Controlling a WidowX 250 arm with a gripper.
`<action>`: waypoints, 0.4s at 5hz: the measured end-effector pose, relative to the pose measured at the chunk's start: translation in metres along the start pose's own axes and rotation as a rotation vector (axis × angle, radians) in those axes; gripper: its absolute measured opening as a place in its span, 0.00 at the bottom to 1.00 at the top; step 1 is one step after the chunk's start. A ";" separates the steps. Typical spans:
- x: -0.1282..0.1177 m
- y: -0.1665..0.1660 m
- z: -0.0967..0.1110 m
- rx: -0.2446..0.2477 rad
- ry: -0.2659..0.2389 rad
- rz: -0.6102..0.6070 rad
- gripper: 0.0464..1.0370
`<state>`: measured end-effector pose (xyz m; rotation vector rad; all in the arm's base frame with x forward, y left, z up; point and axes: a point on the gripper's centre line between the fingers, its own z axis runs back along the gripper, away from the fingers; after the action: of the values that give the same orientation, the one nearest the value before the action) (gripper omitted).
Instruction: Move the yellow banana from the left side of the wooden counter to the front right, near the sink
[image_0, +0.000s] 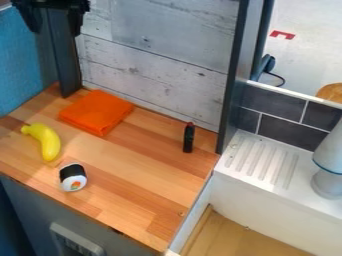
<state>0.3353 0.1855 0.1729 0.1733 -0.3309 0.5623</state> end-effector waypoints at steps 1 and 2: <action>-0.005 -0.002 -0.011 0.001 0.034 -0.008 0.96; -0.015 -0.008 -0.028 -0.031 0.031 -0.133 0.96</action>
<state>0.3349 0.1785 0.1413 0.1551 -0.2958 0.4276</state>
